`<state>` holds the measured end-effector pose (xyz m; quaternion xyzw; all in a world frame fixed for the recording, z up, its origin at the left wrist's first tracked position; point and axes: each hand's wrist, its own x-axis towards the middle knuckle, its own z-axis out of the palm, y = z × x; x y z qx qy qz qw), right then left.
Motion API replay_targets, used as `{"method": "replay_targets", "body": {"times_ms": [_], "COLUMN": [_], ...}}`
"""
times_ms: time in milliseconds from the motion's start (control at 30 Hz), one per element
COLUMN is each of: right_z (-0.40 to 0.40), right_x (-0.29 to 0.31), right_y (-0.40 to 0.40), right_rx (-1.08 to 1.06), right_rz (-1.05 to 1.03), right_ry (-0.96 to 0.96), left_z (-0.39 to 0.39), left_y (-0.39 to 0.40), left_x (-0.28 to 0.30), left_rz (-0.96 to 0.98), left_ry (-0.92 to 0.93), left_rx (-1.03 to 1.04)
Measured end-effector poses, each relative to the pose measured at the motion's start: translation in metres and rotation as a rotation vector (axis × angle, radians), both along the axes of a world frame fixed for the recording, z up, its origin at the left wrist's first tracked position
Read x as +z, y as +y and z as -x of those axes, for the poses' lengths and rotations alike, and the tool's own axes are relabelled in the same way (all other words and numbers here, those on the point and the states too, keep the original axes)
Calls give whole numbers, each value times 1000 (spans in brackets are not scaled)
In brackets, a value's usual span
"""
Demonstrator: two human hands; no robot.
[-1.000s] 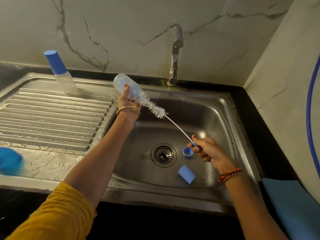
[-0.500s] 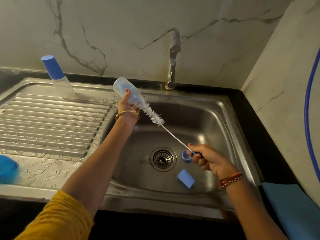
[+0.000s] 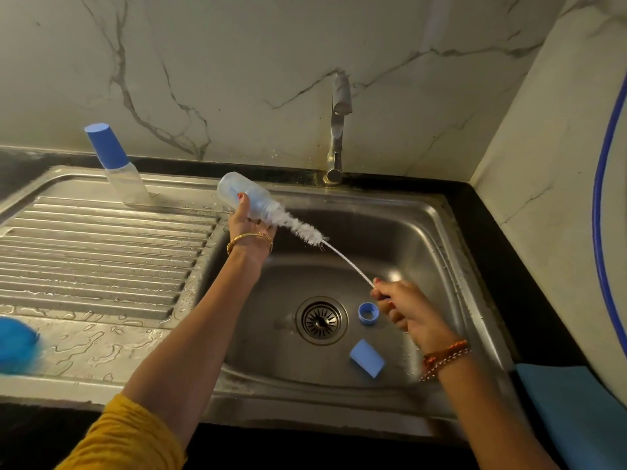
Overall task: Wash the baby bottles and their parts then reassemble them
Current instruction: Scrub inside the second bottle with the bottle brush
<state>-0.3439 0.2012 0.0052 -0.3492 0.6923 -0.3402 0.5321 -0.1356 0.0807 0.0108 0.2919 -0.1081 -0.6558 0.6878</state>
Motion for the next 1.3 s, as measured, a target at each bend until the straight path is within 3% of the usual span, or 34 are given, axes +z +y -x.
{"method": "replay_targets", "body": {"times_ms": [67,167,267,367,433,500,667,733,900,1133,1300], "right_z": [6,6,3,9,6,0,12,21,35,38,44], "right_x": [-4,-11,-12,-23,-26,-20,4,6,11,22,19], "right_y": [1,6,10,14,17,18,14,14,21,33,44], "right_rx": [75,110,99,89,37,21,151,203,229,226,181], "right_rz": [-198,-102,250,644,766,685,-2,-94,-102,125,284], "right_ry": [-246,-195,112,731,878,728,-197,-362,-219,44,128], "left_z": [2,4,4,6,7,7,-1,-1,-3,-2,0], "left_y": [2,0,-4,-5,-4,-1,3,5,-1,-12,-7], "left_x": [2,8,13,18,19,19,13,9,12,38,45], "left_rz": [20,18,-11,-20,-19,-4,37,11,-21,-121,-143], "left_ry": [23,13,-19,-48,-76,-99,-71,-50,5,7,-75], "left_rx": [-26,-22,29,68,86,67,-61,-89,3,99,41]}}
